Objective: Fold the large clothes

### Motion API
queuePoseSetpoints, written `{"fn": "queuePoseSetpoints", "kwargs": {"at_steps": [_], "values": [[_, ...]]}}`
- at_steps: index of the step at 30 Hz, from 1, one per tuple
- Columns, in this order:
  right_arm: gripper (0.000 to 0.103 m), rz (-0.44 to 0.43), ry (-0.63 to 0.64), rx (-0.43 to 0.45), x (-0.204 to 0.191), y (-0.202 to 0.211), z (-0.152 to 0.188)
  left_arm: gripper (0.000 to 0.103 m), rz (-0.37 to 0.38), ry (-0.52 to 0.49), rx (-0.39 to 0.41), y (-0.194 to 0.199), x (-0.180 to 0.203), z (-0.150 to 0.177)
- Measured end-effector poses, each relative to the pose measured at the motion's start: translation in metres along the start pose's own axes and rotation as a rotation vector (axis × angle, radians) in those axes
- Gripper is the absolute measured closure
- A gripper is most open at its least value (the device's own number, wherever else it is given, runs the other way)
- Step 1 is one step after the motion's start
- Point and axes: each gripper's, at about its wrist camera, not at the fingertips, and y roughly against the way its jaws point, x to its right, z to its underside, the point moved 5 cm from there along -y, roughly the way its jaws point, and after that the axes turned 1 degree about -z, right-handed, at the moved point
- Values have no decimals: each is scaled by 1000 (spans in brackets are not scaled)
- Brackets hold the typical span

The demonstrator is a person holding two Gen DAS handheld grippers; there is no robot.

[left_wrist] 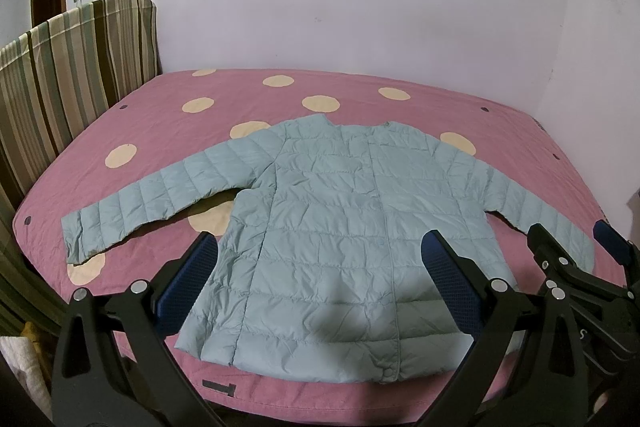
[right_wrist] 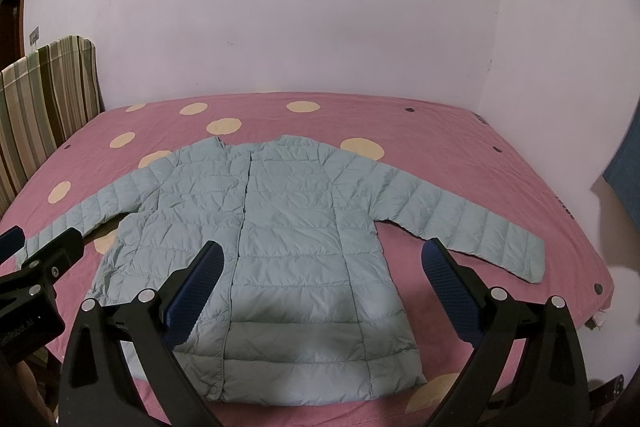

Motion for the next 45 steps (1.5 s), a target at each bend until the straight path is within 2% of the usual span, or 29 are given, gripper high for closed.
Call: {"fn": "queuePoseSetpoints", "kwargs": {"at_steps": [45], "values": [[5, 0, 1, 1, 1, -2, 2, 2, -2, -7, -3, 1, 4, 0]]}}
